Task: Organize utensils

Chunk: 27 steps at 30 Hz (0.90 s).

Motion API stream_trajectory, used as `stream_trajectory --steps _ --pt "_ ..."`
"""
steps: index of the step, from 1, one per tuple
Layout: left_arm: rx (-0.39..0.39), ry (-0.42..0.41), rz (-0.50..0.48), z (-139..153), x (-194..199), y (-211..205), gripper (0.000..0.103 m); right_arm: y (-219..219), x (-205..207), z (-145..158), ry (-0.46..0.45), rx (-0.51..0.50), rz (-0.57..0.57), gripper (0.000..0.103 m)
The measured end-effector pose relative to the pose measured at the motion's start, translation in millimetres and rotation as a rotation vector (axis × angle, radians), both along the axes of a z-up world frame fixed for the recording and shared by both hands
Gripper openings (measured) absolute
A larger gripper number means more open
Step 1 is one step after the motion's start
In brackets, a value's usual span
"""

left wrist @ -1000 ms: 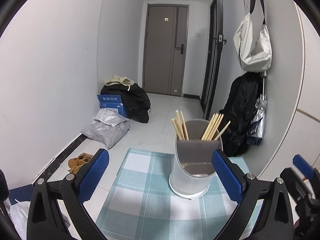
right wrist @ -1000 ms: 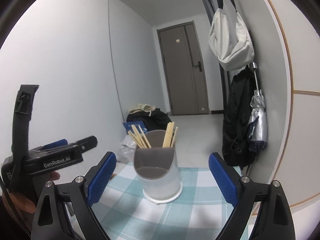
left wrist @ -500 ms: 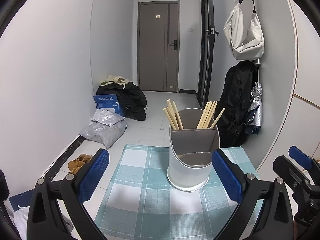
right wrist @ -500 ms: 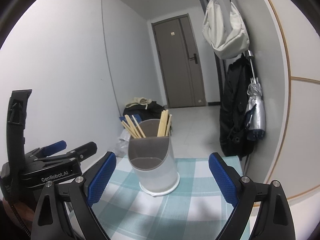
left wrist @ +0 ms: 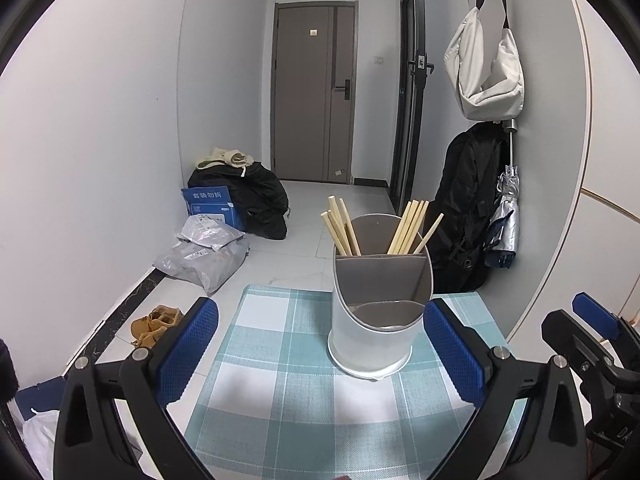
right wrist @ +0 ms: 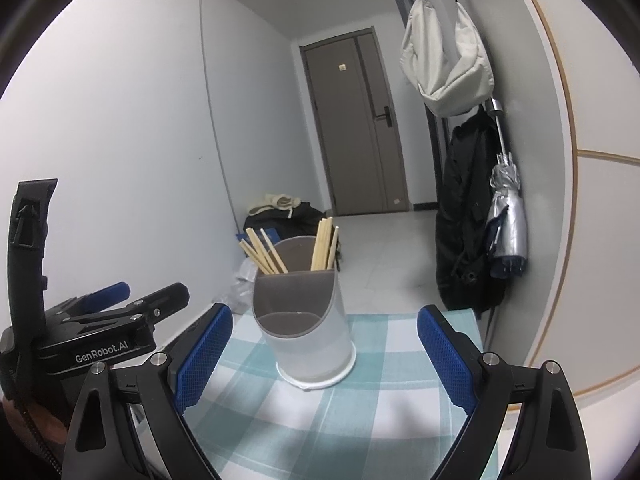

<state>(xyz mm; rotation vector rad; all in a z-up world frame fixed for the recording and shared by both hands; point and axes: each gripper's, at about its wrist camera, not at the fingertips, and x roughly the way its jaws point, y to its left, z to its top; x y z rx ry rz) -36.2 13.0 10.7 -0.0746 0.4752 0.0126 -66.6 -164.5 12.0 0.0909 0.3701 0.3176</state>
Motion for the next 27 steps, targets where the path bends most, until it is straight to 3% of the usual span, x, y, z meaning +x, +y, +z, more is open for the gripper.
stream_trajectory --steps 27 --pt "-0.005 0.029 0.005 -4.0 5.6 0.2 0.100 -3.5 -1.2 -0.2 -0.001 0.011 -0.009 0.095"
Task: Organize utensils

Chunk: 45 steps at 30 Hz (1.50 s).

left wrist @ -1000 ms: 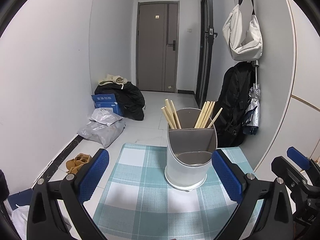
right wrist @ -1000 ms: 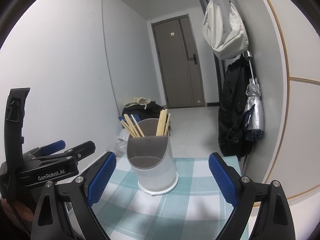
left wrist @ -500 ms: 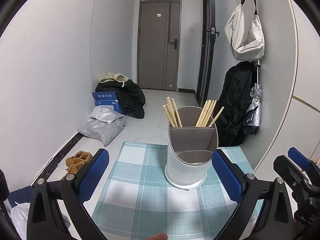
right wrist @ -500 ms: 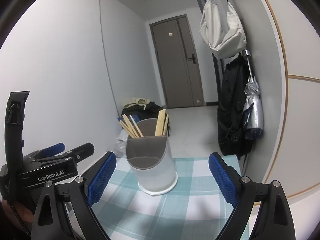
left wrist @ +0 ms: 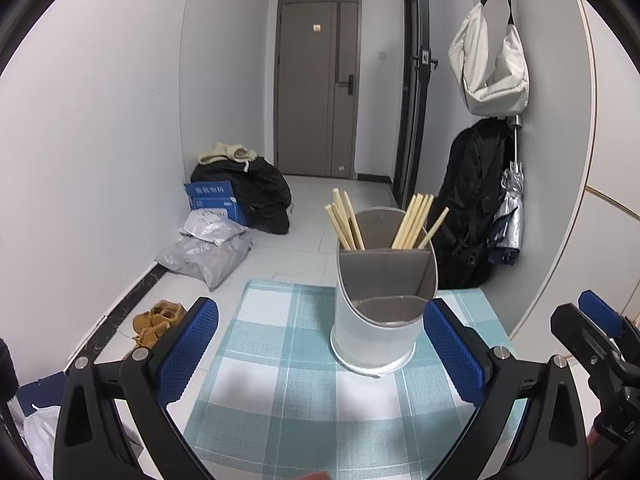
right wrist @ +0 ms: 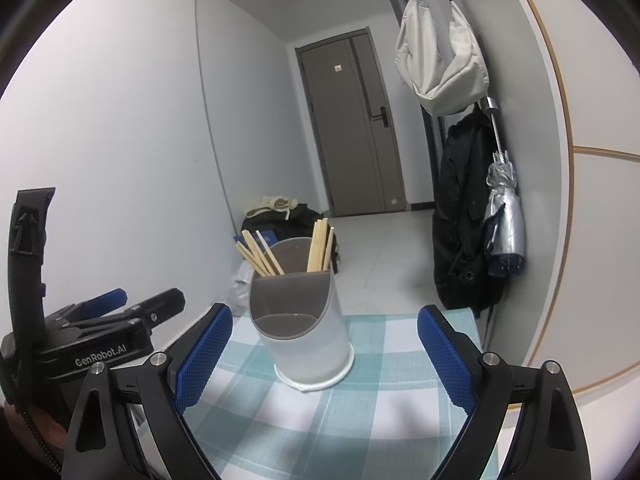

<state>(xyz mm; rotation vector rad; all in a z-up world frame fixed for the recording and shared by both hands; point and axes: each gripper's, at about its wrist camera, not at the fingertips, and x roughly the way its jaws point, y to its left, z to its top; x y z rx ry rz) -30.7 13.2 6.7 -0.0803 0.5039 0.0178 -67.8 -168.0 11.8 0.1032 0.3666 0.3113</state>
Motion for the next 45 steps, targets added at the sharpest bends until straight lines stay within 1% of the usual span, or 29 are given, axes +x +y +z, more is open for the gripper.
stream_trajectory --steps 16,23,33,41,45 --pt "-0.007 -0.003 0.010 -0.6 0.2 0.5 0.100 0.6 0.7 -0.9 0.004 -0.002 0.000 0.095" --pt "-0.020 0.013 0.008 -1.1 1.5 2.5 0.100 0.4 0.6 -0.8 0.005 -0.001 -0.001 0.095" --pt "-0.025 0.014 -0.003 -1.5 2.1 3.8 0.100 1.6 3.1 -3.2 0.012 -0.011 0.000 0.095" --pt "-0.006 0.011 -0.010 -2.5 1.3 0.6 0.100 3.1 6.8 -6.1 0.022 -0.013 -0.005 0.095" --pt "-0.013 0.023 -0.015 -5.1 3.1 0.9 0.100 4.4 7.9 -8.2 0.031 -0.015 -0.005 0.096"
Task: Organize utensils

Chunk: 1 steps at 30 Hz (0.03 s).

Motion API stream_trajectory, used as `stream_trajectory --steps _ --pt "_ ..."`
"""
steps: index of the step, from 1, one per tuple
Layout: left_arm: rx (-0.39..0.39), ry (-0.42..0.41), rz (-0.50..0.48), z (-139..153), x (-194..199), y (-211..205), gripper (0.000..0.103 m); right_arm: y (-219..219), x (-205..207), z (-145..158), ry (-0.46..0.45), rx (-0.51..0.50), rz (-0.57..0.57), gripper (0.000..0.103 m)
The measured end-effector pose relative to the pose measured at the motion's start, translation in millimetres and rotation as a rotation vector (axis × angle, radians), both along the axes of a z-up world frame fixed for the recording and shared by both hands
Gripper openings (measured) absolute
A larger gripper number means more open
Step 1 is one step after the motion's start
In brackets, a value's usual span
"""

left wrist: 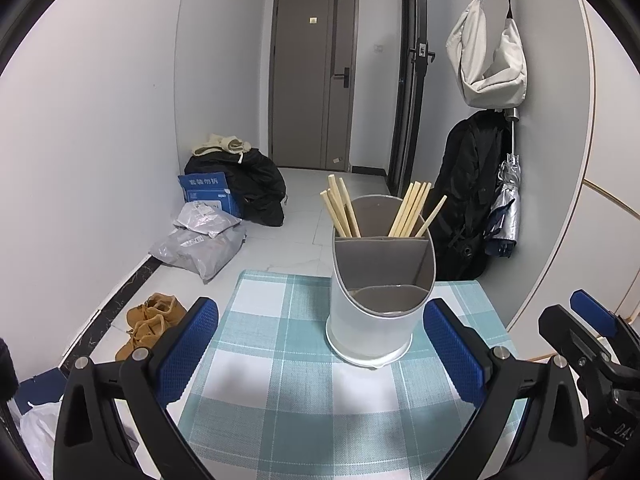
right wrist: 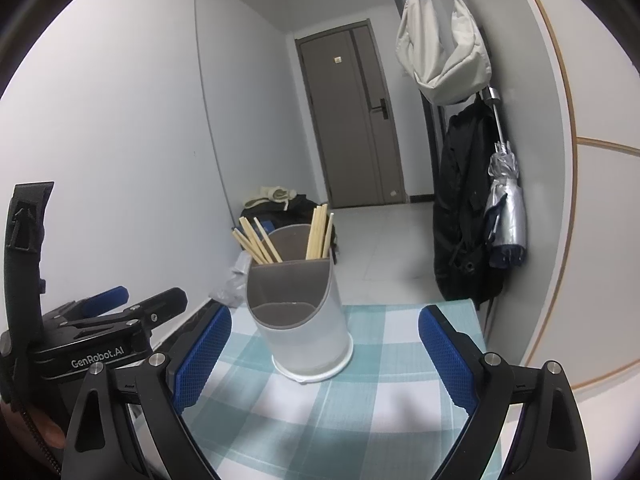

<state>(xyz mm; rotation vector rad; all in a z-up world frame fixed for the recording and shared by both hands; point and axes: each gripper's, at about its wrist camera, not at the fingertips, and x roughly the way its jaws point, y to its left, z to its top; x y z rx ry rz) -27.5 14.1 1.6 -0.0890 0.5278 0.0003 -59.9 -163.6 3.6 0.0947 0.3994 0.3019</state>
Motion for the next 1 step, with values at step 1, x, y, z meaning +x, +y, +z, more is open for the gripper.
stream_trajectory --steps 1 --pt "-0.003 0.004 0.001 -1.1 1.0 0.4 0.100 0.0 0.7 -0.7 0.002 -0.001 -0.001 0.096"
